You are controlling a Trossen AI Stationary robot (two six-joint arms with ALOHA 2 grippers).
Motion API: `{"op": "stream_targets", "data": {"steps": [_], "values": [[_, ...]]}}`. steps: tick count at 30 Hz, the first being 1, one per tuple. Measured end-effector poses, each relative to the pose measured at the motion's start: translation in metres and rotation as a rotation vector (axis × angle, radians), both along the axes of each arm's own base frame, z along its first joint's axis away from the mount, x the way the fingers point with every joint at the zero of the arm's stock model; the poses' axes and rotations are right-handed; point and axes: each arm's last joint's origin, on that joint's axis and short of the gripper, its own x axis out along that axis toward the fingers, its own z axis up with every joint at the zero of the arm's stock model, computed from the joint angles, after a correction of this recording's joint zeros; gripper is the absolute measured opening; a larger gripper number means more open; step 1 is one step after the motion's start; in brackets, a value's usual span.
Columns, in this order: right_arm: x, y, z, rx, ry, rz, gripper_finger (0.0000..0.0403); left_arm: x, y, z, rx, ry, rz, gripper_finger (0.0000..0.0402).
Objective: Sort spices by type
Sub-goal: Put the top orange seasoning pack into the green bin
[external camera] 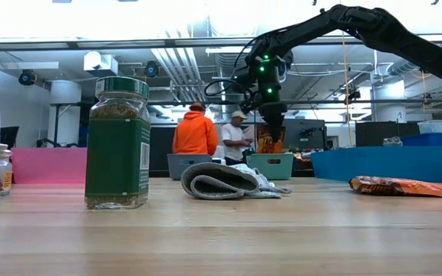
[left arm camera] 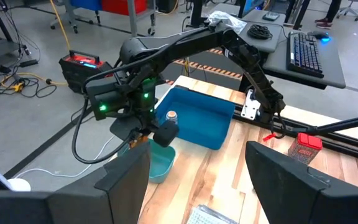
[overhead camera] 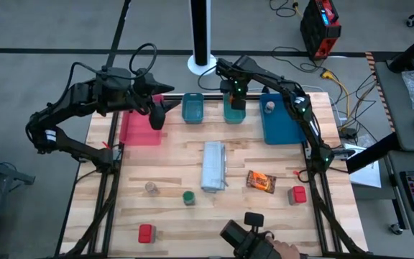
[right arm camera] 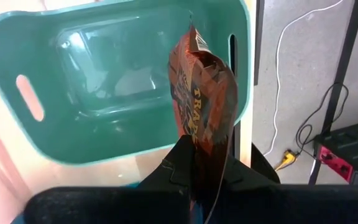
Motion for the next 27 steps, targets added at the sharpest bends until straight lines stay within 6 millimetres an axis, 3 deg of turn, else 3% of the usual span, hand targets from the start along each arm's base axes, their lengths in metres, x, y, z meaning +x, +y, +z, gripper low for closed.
{"op": "stream_targets", "data": {"steps": [13,27], "values": [[0.0006,-0.0006,-0.0014,0.0,0.002,0.024,0.0013,0.0,0.0,0.0,-0.003,-0.001,0.001,0.0246],[-0.0009,-0.0014,0.0024,-0.044,0.031,0.018,0.0105,0.0001,0.0,0.0003,-0.005,-0.006,0.002,0.0246]]}}
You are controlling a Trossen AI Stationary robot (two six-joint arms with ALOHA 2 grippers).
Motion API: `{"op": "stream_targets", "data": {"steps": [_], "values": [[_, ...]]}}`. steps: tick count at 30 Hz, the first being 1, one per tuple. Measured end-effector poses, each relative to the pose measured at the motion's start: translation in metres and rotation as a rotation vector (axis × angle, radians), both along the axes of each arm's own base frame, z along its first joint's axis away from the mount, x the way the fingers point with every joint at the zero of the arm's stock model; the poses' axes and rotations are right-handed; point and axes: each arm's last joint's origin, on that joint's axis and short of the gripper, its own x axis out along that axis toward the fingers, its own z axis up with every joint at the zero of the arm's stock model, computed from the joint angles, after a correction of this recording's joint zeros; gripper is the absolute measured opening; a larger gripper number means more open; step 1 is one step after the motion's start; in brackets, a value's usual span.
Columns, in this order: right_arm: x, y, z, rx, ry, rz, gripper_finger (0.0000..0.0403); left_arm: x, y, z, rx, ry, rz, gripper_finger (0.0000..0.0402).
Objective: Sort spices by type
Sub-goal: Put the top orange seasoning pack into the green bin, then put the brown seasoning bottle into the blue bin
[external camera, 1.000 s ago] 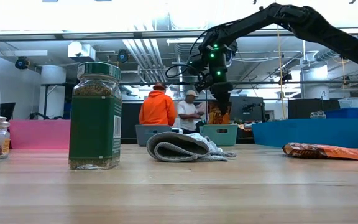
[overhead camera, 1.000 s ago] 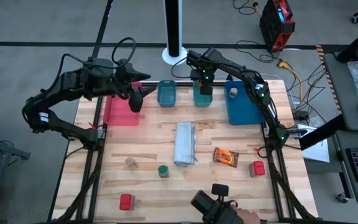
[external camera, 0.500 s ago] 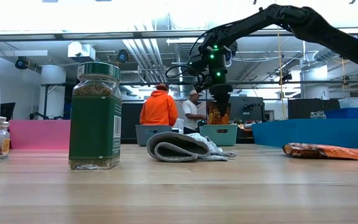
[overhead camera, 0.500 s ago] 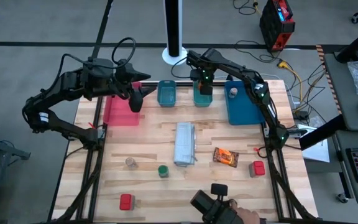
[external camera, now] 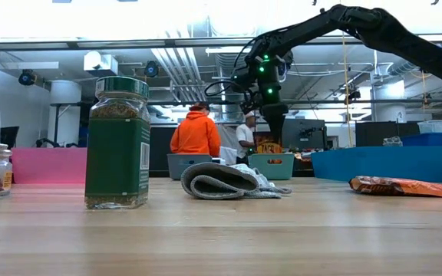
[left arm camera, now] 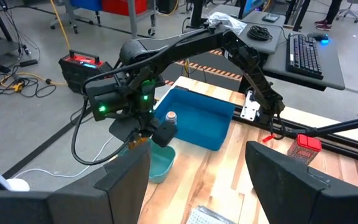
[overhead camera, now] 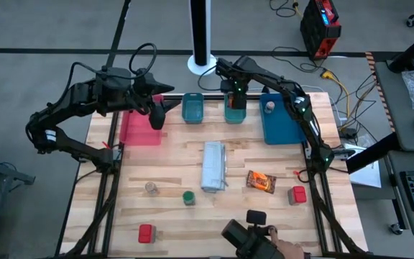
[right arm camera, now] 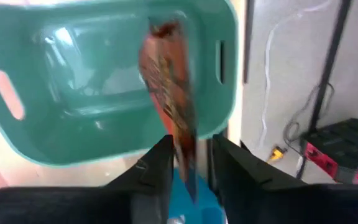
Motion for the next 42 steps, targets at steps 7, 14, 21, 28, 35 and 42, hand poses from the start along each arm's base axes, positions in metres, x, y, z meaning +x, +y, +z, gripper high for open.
{"op": "stream_targets", "data": {"steps": [7,14,21,28,35,42], "values": [[-0.001,0.001,0.037,-0.078,-0.091,-0.078,0.0139,0.0,0.0,0.0,-0.02,-0.009,0.008,0.0246],[-0.015,0.021,0.078,-0.108,-0.208,-0.24,0.0158,-0.002,0.0,-0.004,-0.063,0.018,0.023,0.0246],[-0.035,0.064,0.137,0.108,-0.486,-0.348,0.0156,-0.011,-0.004,-0.014,-0.26,0.087,0.03,0.0246],[-0.041,0.12,0.19,0.078,-0.706,-0.254,0.0127,-0.02,-0.012,-0.037,-0.461,0.337,0.022,0.0246],[-0.043,0.17,0.212,0.044,-0.768,-0.226,0.0099,-0.027,-0.033,-0.051,-0.572,0.566,-0.089,0.0246],[-0.054,0.202,0.226,0.056,-0.79,-0.218,0.0097,-0.027,-0.05,-0.052,-0.519,0.599,-0.174,0.0246]]}}
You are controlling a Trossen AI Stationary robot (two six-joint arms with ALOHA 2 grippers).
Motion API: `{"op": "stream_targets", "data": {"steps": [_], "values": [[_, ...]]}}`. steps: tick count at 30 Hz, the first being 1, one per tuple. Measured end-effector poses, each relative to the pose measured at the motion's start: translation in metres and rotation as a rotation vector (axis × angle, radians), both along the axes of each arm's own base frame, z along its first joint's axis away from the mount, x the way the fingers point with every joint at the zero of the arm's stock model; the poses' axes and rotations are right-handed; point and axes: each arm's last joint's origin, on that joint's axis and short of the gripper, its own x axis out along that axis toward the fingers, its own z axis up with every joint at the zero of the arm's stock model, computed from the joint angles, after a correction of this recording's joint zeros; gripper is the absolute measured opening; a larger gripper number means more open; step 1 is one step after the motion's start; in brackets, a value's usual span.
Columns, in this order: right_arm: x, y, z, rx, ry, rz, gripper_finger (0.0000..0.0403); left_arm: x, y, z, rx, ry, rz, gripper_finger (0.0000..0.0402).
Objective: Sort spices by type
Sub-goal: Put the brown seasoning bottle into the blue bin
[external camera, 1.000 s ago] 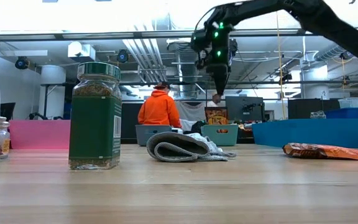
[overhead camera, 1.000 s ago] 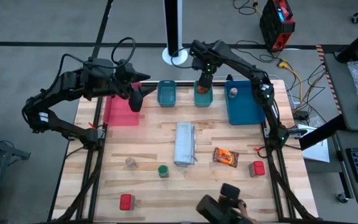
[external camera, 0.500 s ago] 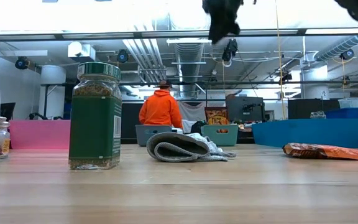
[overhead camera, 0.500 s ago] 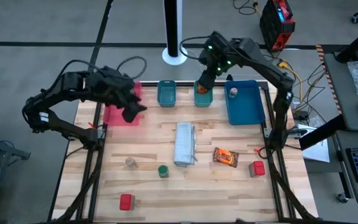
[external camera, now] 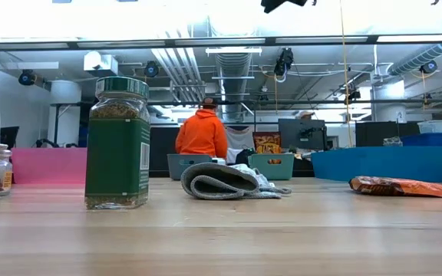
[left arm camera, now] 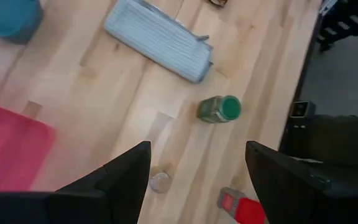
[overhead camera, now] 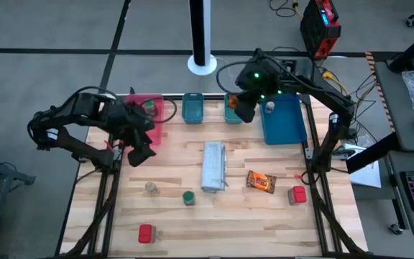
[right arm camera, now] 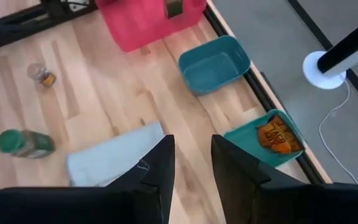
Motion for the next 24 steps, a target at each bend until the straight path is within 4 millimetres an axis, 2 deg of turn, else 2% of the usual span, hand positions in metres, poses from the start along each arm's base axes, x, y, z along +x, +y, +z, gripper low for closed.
{"op": "stream_targets", "data": {"steps": [5,8,11,19,24], "values": [[-0.009,0.018,0.002,0.039,0.039,0.01,0.0108,-0.001,-0.007,0.0,0.037,-0.001,-0.011,0.0246],[-0.014,0.025,0.002,0.101,0.057,-0.043,0.0116,-0.001,-0.013,0.0,0.023,0.001,-0.046,0.0246],[-0.012,0.033,0.001,0.153,0.041,-0.082,0.0127,-0.002,-0.017,0.0,0.019,0.002,-0.072,0.0246],[-0.007,0.056,-0.003,0.188,0.056,-0.049,0.0163,-0.003,-0.022,-0.002,0.036,0.014,-0.073,0.0246],[-0.005,0.067,-0.004,0.207,0.059,-0.041,0.0182,0.0,-0.029,-0.014,0.021,0.067,-0.069,0.0246]]}}
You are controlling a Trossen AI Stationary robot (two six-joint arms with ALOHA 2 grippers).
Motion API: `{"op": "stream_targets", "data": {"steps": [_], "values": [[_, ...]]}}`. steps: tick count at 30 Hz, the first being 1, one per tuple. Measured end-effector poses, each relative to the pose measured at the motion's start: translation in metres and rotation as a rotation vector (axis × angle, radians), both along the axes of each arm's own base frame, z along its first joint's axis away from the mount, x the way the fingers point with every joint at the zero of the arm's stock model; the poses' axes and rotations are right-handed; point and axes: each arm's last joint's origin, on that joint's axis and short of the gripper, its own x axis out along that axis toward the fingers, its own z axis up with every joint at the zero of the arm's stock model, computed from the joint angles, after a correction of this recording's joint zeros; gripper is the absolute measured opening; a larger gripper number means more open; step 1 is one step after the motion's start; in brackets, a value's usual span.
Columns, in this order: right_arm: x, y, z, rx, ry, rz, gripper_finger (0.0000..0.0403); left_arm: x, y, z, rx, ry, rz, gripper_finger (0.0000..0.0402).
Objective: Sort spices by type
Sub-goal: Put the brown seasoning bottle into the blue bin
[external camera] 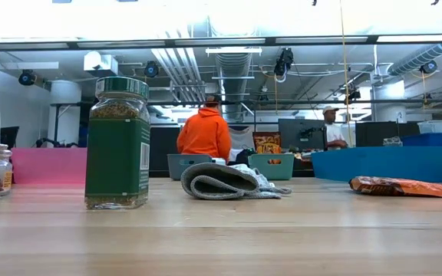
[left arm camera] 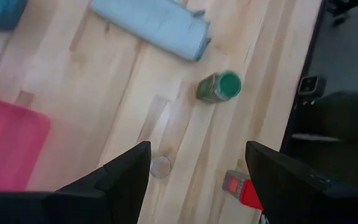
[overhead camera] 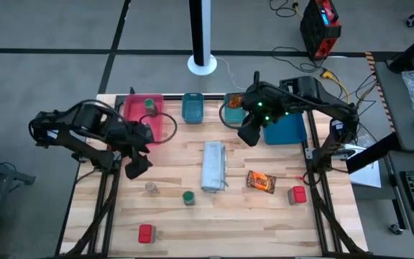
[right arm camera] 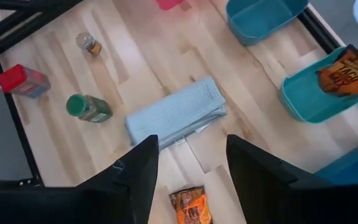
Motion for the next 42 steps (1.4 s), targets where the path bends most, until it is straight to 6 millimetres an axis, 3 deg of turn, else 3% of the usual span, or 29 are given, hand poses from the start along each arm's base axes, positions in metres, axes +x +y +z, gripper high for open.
{"op": "stream_targets", "data": {"steps": [9,16,19,25,33,42], "values": [[0.004,0.008,-0.009,-0.037,0.043,0.023,0.0204,0.004,-0.025,-0.07,0.098,0.227,-0.036,0.0246],[0.005,0.002,-0.013,-0.032,0.058,-0.001,0.0226,-0.005,-0.061,-0.115,0.137,0.152,-0.174,0.0247],[0.005,-0.002,-0.013,-0.045,0.06,0.008,0.0242,-0.005,-0.069,-0.136,0.156,0.092,-0.157,0.0251],[0.005,-0.007,-0.013,-0.075,0.066,0.04,0.0271,-0.015,-0.071,-0.175,0.184,0.177,-0.101,0.0276],[0.004,-0.014,-0.013,-0.069,0.066,0.003,0.0292,-0.02,-0.07,-0.192,0.272,0.175,-0.149,0.0293],[0.005,-0.018,-0.015,-0.078,0.078,-0.006,0.0298,-0.025,-0.068,-0.235,0.197,0.171,-0.096,0.0293]]}}
